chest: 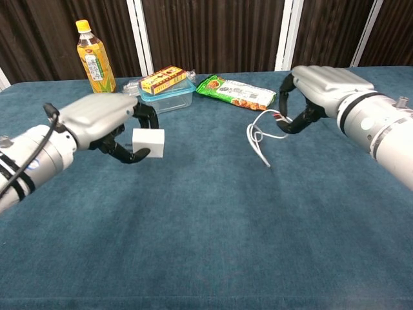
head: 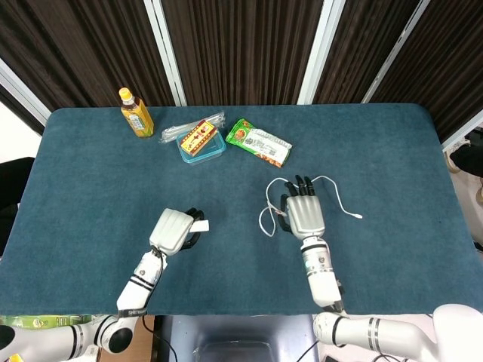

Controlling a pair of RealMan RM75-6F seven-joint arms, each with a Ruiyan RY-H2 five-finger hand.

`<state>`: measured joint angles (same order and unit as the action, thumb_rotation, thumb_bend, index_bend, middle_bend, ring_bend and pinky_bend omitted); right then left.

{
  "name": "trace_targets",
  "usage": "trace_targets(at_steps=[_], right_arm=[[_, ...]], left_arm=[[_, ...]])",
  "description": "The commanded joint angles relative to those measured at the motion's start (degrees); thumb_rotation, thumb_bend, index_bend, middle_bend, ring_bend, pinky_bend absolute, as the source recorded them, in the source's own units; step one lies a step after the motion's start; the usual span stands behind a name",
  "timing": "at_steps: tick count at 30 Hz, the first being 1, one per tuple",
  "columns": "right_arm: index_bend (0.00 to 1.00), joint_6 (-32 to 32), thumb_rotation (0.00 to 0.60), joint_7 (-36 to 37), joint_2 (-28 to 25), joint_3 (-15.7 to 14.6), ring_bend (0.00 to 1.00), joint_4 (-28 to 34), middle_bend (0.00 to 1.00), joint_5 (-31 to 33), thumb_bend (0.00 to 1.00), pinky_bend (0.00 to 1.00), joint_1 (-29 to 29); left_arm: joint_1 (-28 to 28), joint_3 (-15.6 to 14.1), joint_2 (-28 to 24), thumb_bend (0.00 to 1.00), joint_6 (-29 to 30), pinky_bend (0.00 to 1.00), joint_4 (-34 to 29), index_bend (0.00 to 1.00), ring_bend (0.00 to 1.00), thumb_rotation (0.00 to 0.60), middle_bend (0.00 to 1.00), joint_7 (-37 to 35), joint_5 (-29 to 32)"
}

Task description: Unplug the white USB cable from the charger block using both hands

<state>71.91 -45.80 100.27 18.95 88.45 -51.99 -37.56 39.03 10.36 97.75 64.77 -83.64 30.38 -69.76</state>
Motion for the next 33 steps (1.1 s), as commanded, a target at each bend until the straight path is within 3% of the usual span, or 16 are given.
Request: trace_targets(at_steps=[1,5,9,13,17,21,26,27,29,31,33], right_arm=[[0.87,-2.7,0.6,2.2,1.0,-0.7,0.06,-6.6,0.29,1.4,0.73,0.0,-0.7],[0.76,-4.4,0.6,4.0,2.5,-1.6,0.06,-10.6,0.29,1.0,0.73,0.0,-1.4],[0.65,-6.0,0.6,5.5,3.1,-2.1,0.06,-12.7,0.29,0.9,0.7,0.0,-1.8],[0.42,-7.3,0.6,5.2,2.4,-2.2,0.04,-12.0,0.23,2.0,0.66,0.0,-2.1],[0.2,-7.4,0.6,7.4,1.6,-1.6,0.02,-10.8,0.17,2.0,0.6,0.0,-1.9],[0.05,-7.5,0.6,7.4,-0.5,-2.0,0.0,-7.8,0.11,2.2,0.53,0.0,-1.5],[0.0,-5.9,0.6,6.5,-8.2,-4.9,0.0,3.0,0.01,-0.3,0.43,0.0,1.0],[0.0,-5.1,0.6,6.7,-10.4,-6.0,0.0,5.9,0.0,-1.8,0.4,0.0,2.0],[0.0,-2.4,0.6,8.3,-16.4,-9.2,0.0,12.9,0.0,-6.8,0.37,0.0,5.3],[0.0,0.7,0.6,10.0,-22.0,-13.0,0.0,18.1,0.0,-12.1,0.37,0.0,8.9],[0.0,4.9,0.6,13.0,-27.8,-17.7,0.0,21.7,0.0,-19.0,0.35,0.0,13.5]], left_arm=[[1.4,-0.2,3.3,0.53,-3.8,1.0,7.0,0.68,1.0,0.6,0.69,-3.3,1.8],[2.1,-0.5,4.7,0.52,-5.9,1.0,11.2,0.59,1.0,0.6,0.58,-5.3,1.7],[2.7,-0.7,4.8,0.48,-8.4,1.0,13.3,0.39,0.99,0.6,0.37,-6.5,2.4],[3.1,-0.6,4.4,0.46,-9.6,1.0,13.9,0.23,0.93,0.6,0.23,-7.3,2.5],[3.1,-0.8,3.5,0.45,-9.8,1.0,12.8,0.16,0.93,0.6,0.18,-7.9,2.4],[2.7,-0.6,2.2,0.44,-8.3,1.0,10.5,0.14,0.93,0.6,0.16,-8.1,1.4],[0.9,-0.8,-3.5,0.43,-4.0,1.0,1.9,0.13,0.92,0.6,0.14,-9.1,-1.8],[0.2,-1.1,-5.1,0.43,-2.7,0.99,-0.2,0.13,0.88,0.6,0.14,-9.6,-3.0],[-2.1,-2.5,-9.4,0.43,0.7,0.91,-5.1,0.13,0.69,0.6,0.12,-12.2,-6.6],[-4.6,-4.1,-13.4,0.42,4.3,0.66,-8.6,0.12,0.32,0.6,0.09,-15.5,-10.3],[-7.9,-7.0,-18.1,0.42,8.7,0.44,-11.6,0.12,0.14,0.6,0.08,-20.7,-15.2]])
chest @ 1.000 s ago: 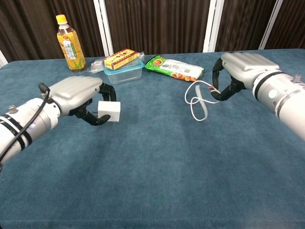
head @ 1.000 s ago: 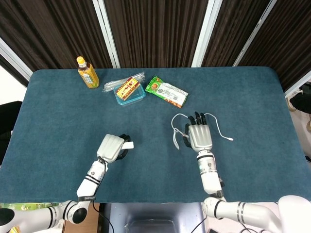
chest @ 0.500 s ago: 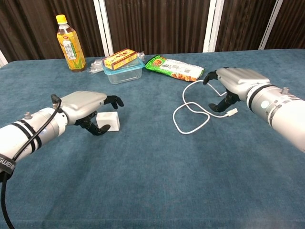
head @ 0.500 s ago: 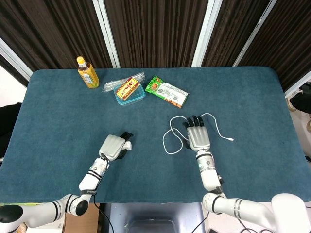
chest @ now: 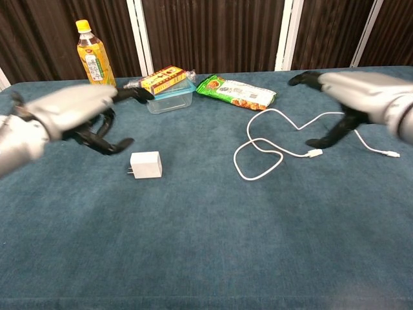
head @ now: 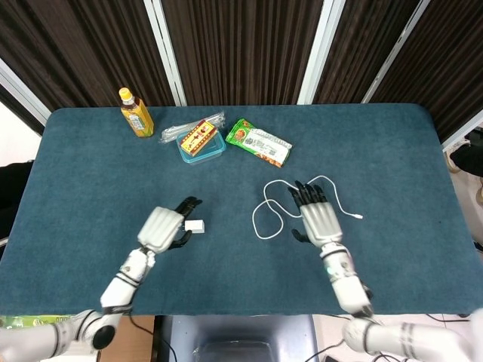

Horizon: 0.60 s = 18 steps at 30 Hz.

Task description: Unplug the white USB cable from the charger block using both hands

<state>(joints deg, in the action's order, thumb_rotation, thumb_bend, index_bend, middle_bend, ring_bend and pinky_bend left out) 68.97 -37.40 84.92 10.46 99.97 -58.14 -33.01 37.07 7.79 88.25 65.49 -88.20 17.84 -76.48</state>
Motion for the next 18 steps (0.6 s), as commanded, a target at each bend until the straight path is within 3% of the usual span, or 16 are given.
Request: trace_targets(at_steps=[1,4,8,11,18], right_arm=[[0.0,9.9,0.6,6.2,-14.6,-11.4,0.0,10.8,0.0,-15.8,0.34,0.0,11.0],[0.0,17.0,0.6,12.9,-19.4,-17.8,0.0,9.1,0.0,-25.0,0.3,0.0,17.9],[0.0,27.4,0.6,22.6,-19.3,-22.5,0.0,-0.2,0.0,-33.8,0.3,0.0,26.5],[0.0,31.0,0.6,25.0,-17.1,-22.9,0.0,-6.1,0.0,-34.9,0.29,0.0,30.5],[0.0,32.2,0.6,26.6,-16.9,-22.0,0.0,-7.8,0.0,-38.5,0.27,0.0,32.4]], left_arm=[[-7.5,-6.0,-10.5,0.42,10.0,0.33,-7.9,0.11,0.09,0.6,0.08,-10.9,-10.8],[-13.3,-11.6,-15.9,0.42,17.7,0.13,-7.2,0.1,0.01,0.6,0.06,-19.6,-17.6],[-21.7,-16.5,-17.2,0.42,29.1,0.06,1.1,0.09,0.0,0.6,0.04,-27.2,-22.8],[-25.5,-17.5,-15.5,0.42,32.8,0.03,8.1,0.07,0.0,0.6,0.02,-29.3,-23.0],[-26.2,-17.9,-17.5,0.42,31.7,0.01,9.0,0.05,0.0,0.6,0.0,-30.4,-24.4]])
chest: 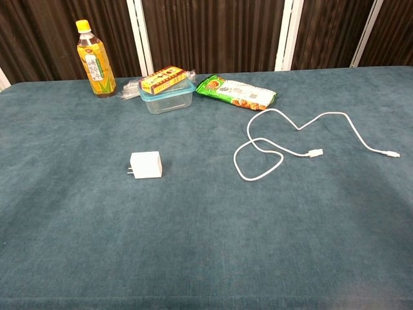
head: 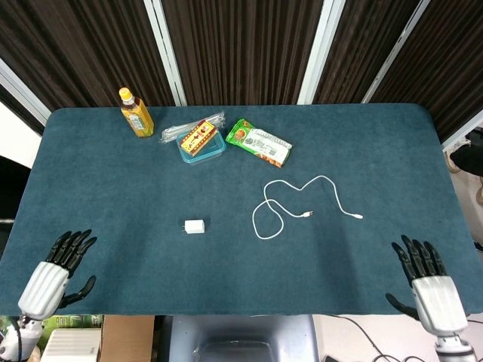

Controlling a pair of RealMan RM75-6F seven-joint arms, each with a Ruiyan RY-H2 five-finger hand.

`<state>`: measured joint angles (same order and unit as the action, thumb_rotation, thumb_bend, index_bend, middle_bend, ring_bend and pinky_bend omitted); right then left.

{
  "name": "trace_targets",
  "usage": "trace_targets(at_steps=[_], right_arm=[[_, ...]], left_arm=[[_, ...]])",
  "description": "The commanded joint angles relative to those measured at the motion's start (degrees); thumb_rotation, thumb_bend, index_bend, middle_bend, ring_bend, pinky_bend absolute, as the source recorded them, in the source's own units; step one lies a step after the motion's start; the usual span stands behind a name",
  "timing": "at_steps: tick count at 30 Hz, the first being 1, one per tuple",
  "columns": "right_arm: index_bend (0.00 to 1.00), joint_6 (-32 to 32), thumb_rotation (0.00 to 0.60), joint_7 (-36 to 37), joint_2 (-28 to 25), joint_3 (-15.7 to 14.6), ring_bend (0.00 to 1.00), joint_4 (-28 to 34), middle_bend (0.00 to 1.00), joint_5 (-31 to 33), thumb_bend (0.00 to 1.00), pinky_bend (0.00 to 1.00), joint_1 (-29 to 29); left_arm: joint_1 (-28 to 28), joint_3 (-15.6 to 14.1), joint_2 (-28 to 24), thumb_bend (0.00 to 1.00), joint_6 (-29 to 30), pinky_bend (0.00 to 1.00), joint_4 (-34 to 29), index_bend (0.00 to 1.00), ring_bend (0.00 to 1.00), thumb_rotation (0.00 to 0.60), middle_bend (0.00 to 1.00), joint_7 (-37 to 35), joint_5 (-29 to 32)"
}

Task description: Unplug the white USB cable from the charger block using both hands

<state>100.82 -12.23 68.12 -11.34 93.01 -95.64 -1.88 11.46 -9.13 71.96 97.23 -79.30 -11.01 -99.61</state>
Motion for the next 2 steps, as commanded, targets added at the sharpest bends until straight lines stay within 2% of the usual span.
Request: trace_targets(at_steps=[1,2], right_arm=[[0.0,0.1,0.6,1.6,-0.2,0.2,0.0,-0.8,0.0,-0.6,0.27,0.0,1.3],[0.0,-0.3,0.6,1.8,-0.4,0.6,0.0,-0.6,0.0,-0.2,0.27,0.0,1.4]], left_arm=[[-0.6,-0.9,-1.5,0.42,-0.4,0.01,-0.2,0.05,0.0,0.6,0.0,-1.7,-0.9],[-0.8,-0.7,-1.8,0.42,-0.7,0.01,-0.5,0.05,0.0,0.6,0.0,-1.6,-0.5]])
